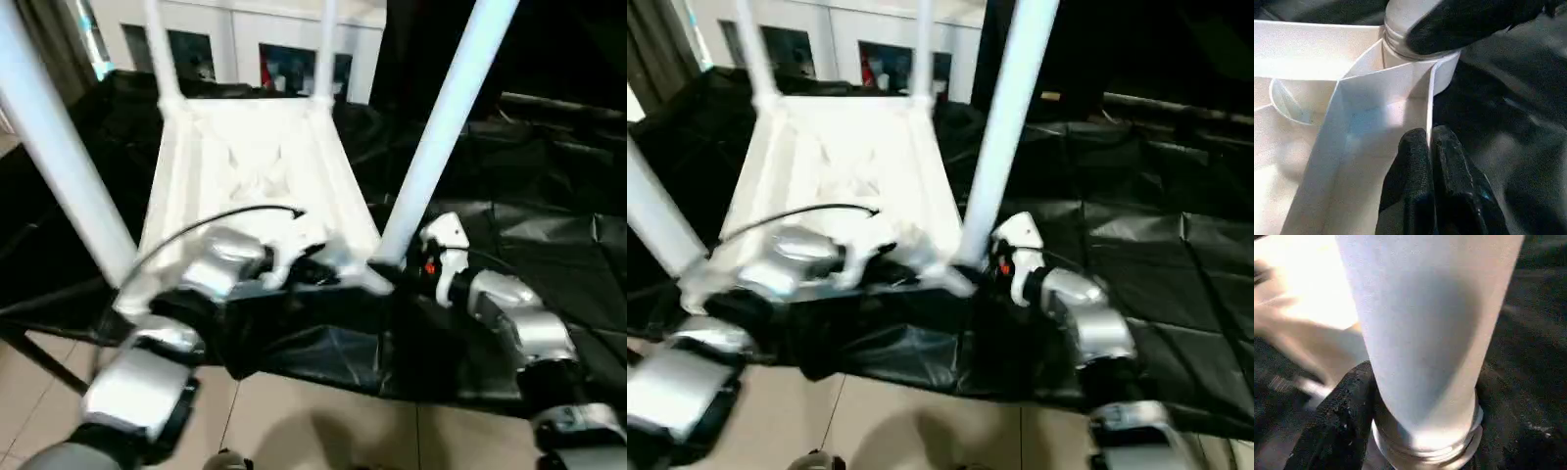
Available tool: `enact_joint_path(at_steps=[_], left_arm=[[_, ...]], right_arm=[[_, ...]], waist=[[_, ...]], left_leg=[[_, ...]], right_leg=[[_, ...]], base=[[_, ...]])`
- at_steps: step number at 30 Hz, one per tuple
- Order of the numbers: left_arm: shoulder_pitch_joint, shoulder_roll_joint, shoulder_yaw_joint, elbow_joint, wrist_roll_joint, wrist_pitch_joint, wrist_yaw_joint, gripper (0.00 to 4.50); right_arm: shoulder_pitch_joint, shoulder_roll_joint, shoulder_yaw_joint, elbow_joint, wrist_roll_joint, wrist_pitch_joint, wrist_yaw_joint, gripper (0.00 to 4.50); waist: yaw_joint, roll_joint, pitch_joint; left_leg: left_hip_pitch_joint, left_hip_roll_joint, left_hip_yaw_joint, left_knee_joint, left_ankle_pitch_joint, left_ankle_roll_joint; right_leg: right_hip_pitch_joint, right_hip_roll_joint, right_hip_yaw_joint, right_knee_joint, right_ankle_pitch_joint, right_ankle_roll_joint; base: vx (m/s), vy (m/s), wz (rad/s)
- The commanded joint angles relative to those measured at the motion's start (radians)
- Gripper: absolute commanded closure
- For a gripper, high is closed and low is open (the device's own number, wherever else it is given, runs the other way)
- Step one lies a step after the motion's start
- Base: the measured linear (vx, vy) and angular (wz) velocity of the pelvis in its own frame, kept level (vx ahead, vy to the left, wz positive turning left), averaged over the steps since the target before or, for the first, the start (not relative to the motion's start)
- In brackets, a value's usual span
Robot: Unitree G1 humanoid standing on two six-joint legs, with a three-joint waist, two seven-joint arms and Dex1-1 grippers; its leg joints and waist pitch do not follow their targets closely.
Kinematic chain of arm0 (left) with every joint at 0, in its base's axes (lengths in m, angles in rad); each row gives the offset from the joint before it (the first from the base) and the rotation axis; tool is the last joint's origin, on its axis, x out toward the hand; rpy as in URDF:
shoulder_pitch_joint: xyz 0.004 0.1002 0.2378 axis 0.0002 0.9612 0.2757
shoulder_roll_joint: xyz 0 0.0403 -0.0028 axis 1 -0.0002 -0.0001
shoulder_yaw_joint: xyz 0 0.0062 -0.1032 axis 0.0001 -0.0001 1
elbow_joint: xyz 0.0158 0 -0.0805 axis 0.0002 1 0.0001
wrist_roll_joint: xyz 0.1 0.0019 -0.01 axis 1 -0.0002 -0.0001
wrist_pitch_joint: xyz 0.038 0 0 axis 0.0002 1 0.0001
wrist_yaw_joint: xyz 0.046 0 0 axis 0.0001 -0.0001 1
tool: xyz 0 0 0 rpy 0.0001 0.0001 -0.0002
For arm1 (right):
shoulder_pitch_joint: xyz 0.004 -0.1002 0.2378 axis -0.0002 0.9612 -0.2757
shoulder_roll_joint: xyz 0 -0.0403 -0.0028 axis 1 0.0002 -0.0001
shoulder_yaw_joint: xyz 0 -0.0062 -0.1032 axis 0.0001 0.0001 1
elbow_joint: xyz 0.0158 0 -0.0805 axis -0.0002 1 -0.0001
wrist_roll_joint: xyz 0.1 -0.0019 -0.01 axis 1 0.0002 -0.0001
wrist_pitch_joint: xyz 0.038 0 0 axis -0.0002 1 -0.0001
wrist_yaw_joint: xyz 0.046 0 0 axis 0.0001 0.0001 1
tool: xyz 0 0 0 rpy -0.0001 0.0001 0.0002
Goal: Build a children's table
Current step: Rotate leg to tighten
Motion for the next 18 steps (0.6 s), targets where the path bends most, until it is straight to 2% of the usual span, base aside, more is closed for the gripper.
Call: enact_joint_path(at_steps=[1,2,3,4,6,7,9,11,13,15,16,17,18], left_arm=[[-0.002,-0.088,0.023,0.048,-0.005,0.048,0.189,4.50],[-0.003,-0.099,0.023,0.050,-0.004,0.051,0.206,4.50],[-0.005,-0.142,0.020,0.053,0.002,0.054,0.264,4.50],[-0.005,-0.145,0.020,0.054,0.003,0.054,0.267,4.50],[-0.006,-0.165,0.004,0.056,0.020,0.035,0.270,4.50],[-0.006,-0.165,-0.003,0.055,0.026,0.030,0.264,4.50],[-0.005,-0.158,-0.009,0.055,0.030,0.019,0.247,4.50],[-0.003,-0.150,-0.010,0.054,0.029,0.014,0.231,4.50],[0.000,-0.132,-0.012,0.052,0.027,0.001,0.197,4.50],[0.005,-0.101,-0.015,0.045,0.021,-0.020,0.146,4.50],[0.005,-0.100,-0.015,0.045,0.021,-0.022,0.144,4.50],[0.008,-0.089,-0.015,0.041,0.019,-0.037,0.124,4.50],[0.017,-0.053,-0.010,0.027,0.008,-0.062,0.057,4.50]], right_arm=[[-0.005,0.078,-0.009,0.077,-0.040,0.043,-0.218,1.84],[-0.010,0.091,-0.016,0.088,-0.042,0.046,-0.253,1.84],[-0.032,0.141,-0.031,0.124,-0.051,0.050,-0.361,1.84],[-0.033,0.145,-0.032,0.126,-0.051,0.049,-0.368,1.84],[-0.051,0.165,0.003,0.131,-0.096,0.003,-0.395,1.84],[-0.054,0.162,0.017,0.127,-0.111,-0.018,-0.389,1.84],[-0.058,0.155,0.025,0.114,-0.117,-0.061,-0.353,1.29],[-0.060,0.146,0.021,0.104,-0.109,-0.080,-0.326,1.08],[-0.066,0.125,0.023,0.095,-0.092,-0.088,-0.255,0.90],[-0.067,0.081,0.040,0.077,-0.060,-0.074,-0.122,0.75],[-0.067,0.079,0.041,0.076,-0.060,-0.073,-0.118,0.75],[-0.062,0.059,0.050,0.066,-0.053,-0.071,-0.067,0.75],[-0.037,-0.008,0.074,0.017,-0.027,-0.054,0.095,0.75]], waist=[[-0.013,-0.006,-0.050],[-0.017,-0.008,-0.051],[-0.026,-0.003,-0.050],[-0.028,-0.006,-0.052],[-0.029,-0.004,-0.053],[-0.029,-0.004,-0.053],[-0.030,-0.002,-0.054],[-0.029,-0.002,-0.056],[-0.031,-0.006,-0.055],[-0.032,-0.006,-0.055],[-0.032,-0.006,-0.055],[-0.034,-0.012,-0.055],[-0.029,-0.011,-0.055]], left_leg=[[0.029,0.006,-0.007,-0.076,-0.363,-0.030],[0.029,0.004,-0.008,-0.075,-0.367,-0.032],[0.028,0.003,-0.011,-0.076,-0.380,-0.034],[0.027,0.001,-0.011,-0.076,-0.382,-0.031],[0.026,-0.002,-0.012,-0.076,-0.388,-0.012],[0.026,-0.002,-0.012,-0.076,-0.388,-0.012],[0.019,-0.002,-0.013,-0.078,-0.375,-0.003],[0.018,-0.001,-0.013,-0.080,-0.360,0.004],[0.016,-0.002,-0.012,-0.079,-0.362,0.009],[0.014,-0.001,-0.012,-0.079,-0.360,0.027],[0.013,0.000,-0.011,-0.078,-0.352,0.034],[0.012,-0.001,-0.009,-0.076,-0.348,0.038],[0.012,0.001,-0.009,-0.075,-0.326,0.051]], right_leg=[[0.016,-0.028,0.007,-0.081,-0.406,-0.161],[0.015,-0.027,0.007,-0.082,-0.415,-0.157],[0.013,-0.026,0.006,-0.086,-0.430,-0.146],[0.015,-0.025,0.004,-0.087,-0.433,-0.141],[0.013,-0.025,0.004,-0.095,-0.444,-0.117],[0.013,-0.025,0.004,-0.095,-0.444,-0.117],[0.017,-0.026,0.002,-0.094,-0.430,-0.109],[0.020,-0.025,0.002,-0.092,-0.396,-0.116],[0.020,-0.024,0.001,-0.090,-0.382,-0.122],[0.025,-0.026,0.001,-0.089,-0.370,-0.130],[0.025,-0.026,0.002,-0.088,-0.357,-0.137],[0.025,-0.026,0.002,-0.089,-0.355,-0.139],[0.030,-0.028,0.002,-0.087,-0.340,-0.146]], base=[[0.000,0.000,0.00],[0.000,0.000,0.00],[0.000,0.000,0.00],[0.000,0.000,0.00],[0.000,0.000,0.00],[0.000,0.000,0.00],[0.000,0.000,0.00],[0.000,0.000,0.00],[0.000,0.000,0.00],[0.000,0.000,0.00],[0.000,0.000,0.00],[0.000,0.000,0.00],[0.000,0.000,0.00]])
